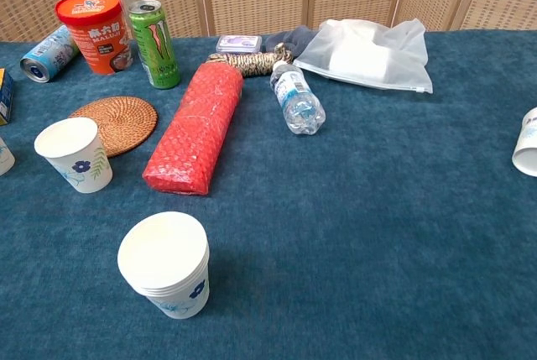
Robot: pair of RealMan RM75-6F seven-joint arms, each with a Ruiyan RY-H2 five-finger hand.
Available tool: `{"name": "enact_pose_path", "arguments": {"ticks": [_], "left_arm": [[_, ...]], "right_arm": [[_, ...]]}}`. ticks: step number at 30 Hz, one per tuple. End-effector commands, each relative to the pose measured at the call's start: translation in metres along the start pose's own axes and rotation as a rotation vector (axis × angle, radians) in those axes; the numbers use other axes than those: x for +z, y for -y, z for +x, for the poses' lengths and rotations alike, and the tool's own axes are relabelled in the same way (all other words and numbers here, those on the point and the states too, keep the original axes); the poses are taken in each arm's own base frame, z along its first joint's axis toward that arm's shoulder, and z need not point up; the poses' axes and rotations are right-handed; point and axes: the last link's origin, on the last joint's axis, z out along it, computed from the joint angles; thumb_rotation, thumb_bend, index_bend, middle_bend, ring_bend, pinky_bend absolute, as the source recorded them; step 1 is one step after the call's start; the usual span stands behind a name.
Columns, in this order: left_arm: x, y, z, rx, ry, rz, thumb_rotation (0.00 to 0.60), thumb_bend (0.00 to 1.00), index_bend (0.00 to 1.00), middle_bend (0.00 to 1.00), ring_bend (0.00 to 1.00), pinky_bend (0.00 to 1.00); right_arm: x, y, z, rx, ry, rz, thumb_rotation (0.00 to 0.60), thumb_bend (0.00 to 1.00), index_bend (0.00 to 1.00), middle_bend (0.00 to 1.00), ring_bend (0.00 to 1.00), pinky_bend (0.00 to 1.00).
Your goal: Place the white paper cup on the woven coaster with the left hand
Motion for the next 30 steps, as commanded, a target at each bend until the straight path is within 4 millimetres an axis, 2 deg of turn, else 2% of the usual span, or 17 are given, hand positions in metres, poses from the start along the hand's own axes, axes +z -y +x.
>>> {"name": "enact_pose_path", "arguments": {"ticks": [1, 11, 22, 24, 26, 28, 30], "left_arm": [[0.014, 0.000, -0.001, 0.012, 0.014, 0.020, 0.600, 0.29, 0.00, 0.00, 0.00, 0.00], [0.039, 0.003, -0.013, -0.026, 0.095, 0.083, 0.600, 0.29, 0.00, 0.00, 0.00, 0.00], [0.067, -0.013, -0.030, -0.044, 0.126, 0.071, 0.600, 0.29, 0.00, 0.00, 0.00, 0.00], [0.071, -0.016, -0.033, -0.034, 0.117, 0.068, 0.600, 0.30, 0.00, 0.00, 0.00, 0.07], [0.074, -0.019, -0.036, -0.020, 0.108, 0.066, 0.600, 0.32, 0.01, 0.05, 0.07, 0.23], [0.077, -0.022, -0.038, -0.001, 0.104, 0.063, 0.600, 0.34, 0.05, 0.20, 0.24, 0.37], [0.079, -0.026, -0.041, 0.013, 0.097, 0.059, 0.600, 0.35, 0.10, 0.31, 0.36, 0.47]], "right_arm": [[0.000, 0.000, 0.001, 0.003, -0.002, -0.001, 0.600, 0.00, 0.00, 0.00, 0.00, 0.17], [0.000, -0.001, 0.001, -0.011, -0.018, 0.004, 0.600, 0.00, 0.00, 0.00, 0.00, 0.17], [0.001, -0.002, 0.003, 0.008, -0.027, -0.002, 0.600, 0.00, 0.00, 0.00, 0.00, 0.17], [0.001, -0.003, 0.004, 0.011, -0.028, -0.004, 0.600, 0.00, 0.00, 0.00, 0.00, 0.17], [0.001, -0.004, 0.005, 0.013, -0.031, -0.005, 0.600, 0.00, 0.00, 0.00, 0.00, 0.17], [0.002, -0.004, 0.005, 0.016, -0.033, -0.006, 0.600, 0.00, 0.00, 0.00, 0.00, 0.17], [0.002, -0.004, 0.006, 0.018, -0.036, -0.008, 0.600, 0.00, 0.00, 0.00, 0.00, 0.17]]}}
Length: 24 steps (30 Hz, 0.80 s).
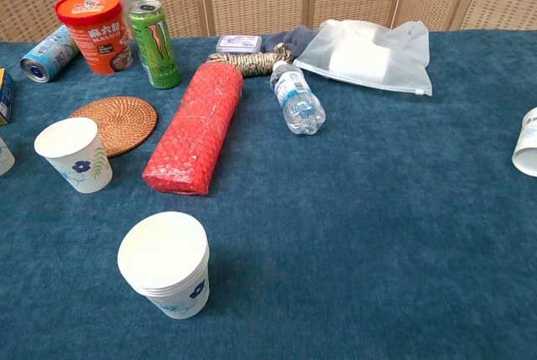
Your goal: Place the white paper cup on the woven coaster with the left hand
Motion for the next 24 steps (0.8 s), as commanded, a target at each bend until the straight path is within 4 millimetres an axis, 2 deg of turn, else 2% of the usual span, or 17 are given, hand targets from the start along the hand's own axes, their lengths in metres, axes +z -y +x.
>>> {"name": "enact_pose_path", "arguments": {"ticks": [1, 3, 5, 10, 15, 19, 24], "left_arm": [[0.004, -0.006, -0.003, 0.022, -0.016, -0.004, 0.600, 0.36, 0.12, 0.33, 0.40, 0.50], [0.005, -0.010, -0.004, 0.027, -0.022, -0.008, 0.600, 0.37, 0.15, 0.40, 0.47, 0.56], [0.005, -0.013, -0.005, 0.025, -0.029, -0.011, 0.600, 0.37, 0.17, 0.42, 0.48, 0.57], [0.003, -0.020, 0.002, 0.013, -0.065, -0.028, 0.600, 0.38, 0.18, 0.42, 0.48, 0.57], [0.003, -0.030, 0.018, -0.018, -0.143, -0.067, 0.600, 0.37, 0.18, 0.41, 0.48, 0.57], [0.010, -0.042, 0.028, -0.027, -0.200, -0.110, 0.600, 0.37, 0.19, 0.40, 0.47, 0.56], [0.025, -0.061, 0.031, -0.015, -0.217, -0.148, 0.600, 0.37, 0.20, 0.40, 0.46, 0.56]], "right_arm": [[0.000, -0.001, 0.000, 0.002, -0.003, -0.002, 0.600, 0.00, 0.00, 0.00, 0.00, 0.17], [0.000, -0.001, 0.001, 0.003, -0.005, -0.003, 0.600, 0.00, 0.00, 0.00, 0.00, 0.17], [0.000, -0.001, 0.001, 0.003, -0.004, -0.004, 0.600, 0.00, 0.00, 0.00, 0.00, 0.17], [0.000, -0.001, 0.001, 0.004, -0.003, -0.003, 0.600, 0.00, 0.00, 0.00, 0.00, 0.17], [0.000, 0.000, 0.000, 0.005, -0.001, -0.001, 0.600, 0.00, 0.00, 0.00, 0.00, 0.17], [-0.001, 0.001, 0.000, 0.004, 0.003, 0.002, 0.600, 0.00, 0.00, 0.00, 0.00, 0.17], [0.000, 0.001, -0.001, 0.002, 0.006, 0.002, 0.600, 0.00, 0.00, 0.00, 0.00, 0.17]]}}
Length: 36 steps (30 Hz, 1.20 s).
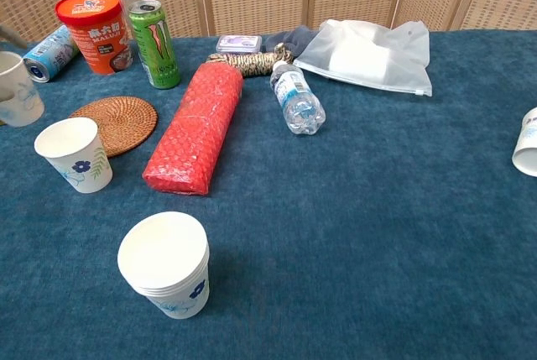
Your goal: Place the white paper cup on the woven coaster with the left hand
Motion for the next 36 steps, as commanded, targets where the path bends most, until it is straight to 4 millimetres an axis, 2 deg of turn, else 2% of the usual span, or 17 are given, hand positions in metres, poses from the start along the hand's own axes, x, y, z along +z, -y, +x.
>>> {"name": "enact_pose_path", "arguments": {"ticks": [1, 10, 17, 19, 22, 24, 31, 36], "left_arm": [[0.011, -0.011, -0.003, 0.005, 0.004, -0.014, 0.600, 0.37, 0.20, 0.40, 0.45, 0.56], [0.034, -0.048, -0.023, 0.002, 0.048, -0.042, 0.600, 0.36, 0.21, 0.40, 0.45, 0.56], [0.038, -0.062, -0.030, 0.003, 0.056, -0.045, 0.600, 0.36, 0.21, 0.39, 0.44, 0.56], [0.038, -0.063, -0.031, -0.003, 0.071, -0.040, 0.600, 0.35, 0.19, 0.31, 0.38, 0.55], [0.038, -0.063, -0.031, 0.005, 0.074, -0.037, 0.600, 0.35, 0.15, 0.10, 0.23, 0.52], [0.037, -0.064, -0.031, 0.003, 0.070, -0.039, 0.600, 0.34, 0.11, 0.01, 0.12, 0.48], [0.033, -0.063, -0.025, -0.021, 0.070, -0.046, 0.600, 0.34, 0.04, 0.00, 0.01, 0.40], [0.020, -0.056, -0.009, -0.031, 0.035, -0.071, 0.600, 0.34, 0.01, 0.00, 0.00, 0.33]], "right_arm": [[0.000, 0.000, 0.000, 0.001, 0.001, 0.000, 0.600, 0.00, 0.00, 0.00, 0.00, 0.17], [0.001, 0.000, -0.001, 0.000, 0.005, 0.001, 0.600, 0.00, 0.00, 0.00, 0.00, 0.17], [0.002, -0.001, 0.000, 0.006, 0.003, -0.003, 0.600, 0.00, 0.00, 0.00, 0.00, 0.17], [0.002, -0.001, 0.001, 0.009, 0.002, -0.002, 0.600, 0.00, 0.00, 0.00, 0.00, 0.17], [0.001, -0.001, 0.001, 0.011, 0.001, -0.001, 0.600, 0.00, 0.00, 0.00, 0.00, 0.17], [0.001, -0.001, 0.002, 0.011, -0.001, -0.001, 0.600, 0.00, 0.00, 0.00, 0.00, 0.17], [0.001, -0.001, 0.002, 0.012, -0.001, -0.002, 0.600, 0.00, 0.00, 0.00, 0.00, 0.17], [0.001, -0.002, 0.002, 0.014, -0.002, -0.002, 0.600, 0.00, 0.00, 0.00, 0.00, 0.17]]}}
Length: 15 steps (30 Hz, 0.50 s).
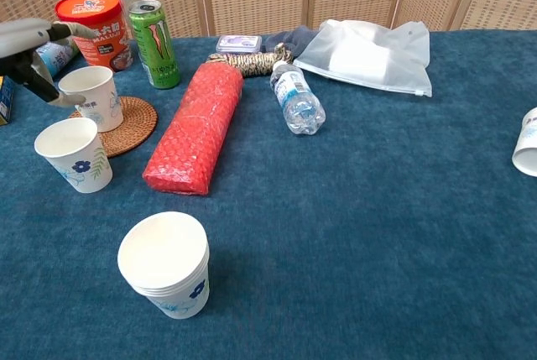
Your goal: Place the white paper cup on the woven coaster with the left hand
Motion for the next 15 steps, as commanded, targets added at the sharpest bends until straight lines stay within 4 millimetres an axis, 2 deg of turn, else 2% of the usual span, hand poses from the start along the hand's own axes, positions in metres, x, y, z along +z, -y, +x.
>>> {"name": "enact_pose_path", "arguments": {"ticks": [1, 10, 15], "left_arm": [[-0.012, 0.006, 0.011, -0.005, -0.023, -0.015, 0.600, 0.33, 0.01, 0.00, 0.00, 0.31], [-0.061, 0.038, 0.039, 0.044, -0.063, -0.055, 0.600, 0.33, 0.00, 0.00, 0.00, 0.12], [-0.098, 0.061, 0.047, 0.028, -0.112, -0.052, 0.600, 0.33, 0.00, 0.00, 0.00, 0.04]], "right_arm": [[0.000, 0.000, 0.000, 0.000, -0.001, 0.000, 0.600, 0.00, 0.00, 0.00, 0.00, 0.17], [-0.001, 0.000, 0.001, 0.000, -0.006, -0.001, 0.600, 0.00, 0.00, 0.00, 0.00, 0.17], [-0.001, 0.000, 0.002, -0.001, -0.007, -0.005, 0.600, 0.00, 0.00, 0.00, 0.00, 0.17]]}}
